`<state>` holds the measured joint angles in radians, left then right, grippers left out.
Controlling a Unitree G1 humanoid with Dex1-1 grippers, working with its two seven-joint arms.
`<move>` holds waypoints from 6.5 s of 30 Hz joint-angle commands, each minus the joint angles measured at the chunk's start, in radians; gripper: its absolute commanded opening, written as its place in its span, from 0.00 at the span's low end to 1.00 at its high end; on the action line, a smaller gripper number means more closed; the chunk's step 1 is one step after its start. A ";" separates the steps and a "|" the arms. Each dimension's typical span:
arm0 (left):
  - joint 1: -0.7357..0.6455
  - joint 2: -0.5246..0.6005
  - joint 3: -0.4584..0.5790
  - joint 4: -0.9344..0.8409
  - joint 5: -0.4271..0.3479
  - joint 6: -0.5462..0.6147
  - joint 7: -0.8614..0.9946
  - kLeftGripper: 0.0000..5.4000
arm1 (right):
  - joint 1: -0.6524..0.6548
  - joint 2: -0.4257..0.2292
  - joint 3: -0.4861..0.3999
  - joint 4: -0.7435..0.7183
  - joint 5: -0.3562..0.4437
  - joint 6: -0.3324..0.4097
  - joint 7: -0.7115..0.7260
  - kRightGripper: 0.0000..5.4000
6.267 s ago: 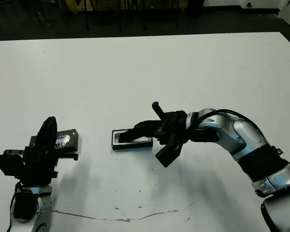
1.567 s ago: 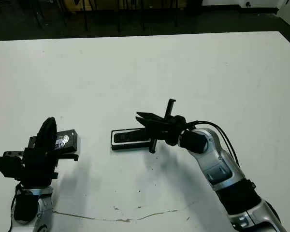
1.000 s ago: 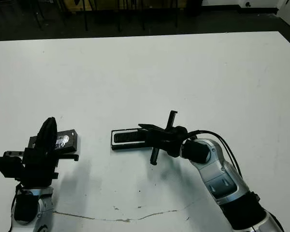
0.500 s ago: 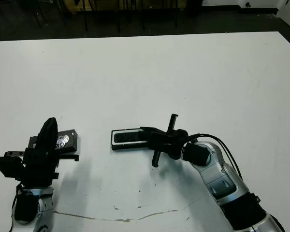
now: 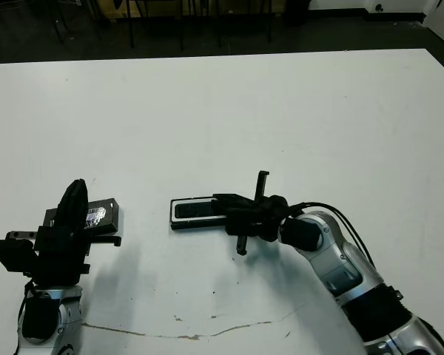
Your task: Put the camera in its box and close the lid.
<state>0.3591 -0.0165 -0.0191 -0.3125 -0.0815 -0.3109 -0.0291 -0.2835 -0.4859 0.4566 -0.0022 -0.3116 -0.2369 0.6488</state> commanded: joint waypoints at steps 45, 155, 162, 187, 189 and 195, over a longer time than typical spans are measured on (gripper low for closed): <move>-0.122 0.817 0.540 -0.041 -0.380 0.529 -0.740 0.22 | 0.102 0.091 -0.574 -0.008 0.856 0.708 -0.041 0.00; -0.670 0.879 -0.178 0.609 -0.040 0.674 -1.341 0.52 | 0.117 0.065 -0.608 -0.116 0.821 0.834 -0.092 0.00; -0.576 0.880 -0.062 0.461 -0.151 0.703 -1.303 0.49 | 0.117 0.064 -0.591 -0.088 0.786 0.791 -0.087 0.00; -0.682 0.768 -0.088 0.244 -0.264 0.780 -1.115 0.49 | 0.088 0.169 -0.554 0.067 0.807 0.670 -0.021 0.00; -0.725 0.757 -0.132 0.289 -0.234 0.777 -1.131 0.49 | 0.089 0.169 -0.557 0.054 0.815 0.688 -0.027 0.00; -0.820 0.718 -0.214 0.422 -0.201 0.760 -1.202 0.49 | 0.100 0.170 -0.563 0.030 0.812 0.690 -0.037 0.00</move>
<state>-0.4432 0.7063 -0.2116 0.0756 -0.2987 0.4504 -1.2140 -0.1944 -0.3134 -0.1015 0.0306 0.5066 0.4485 0.6206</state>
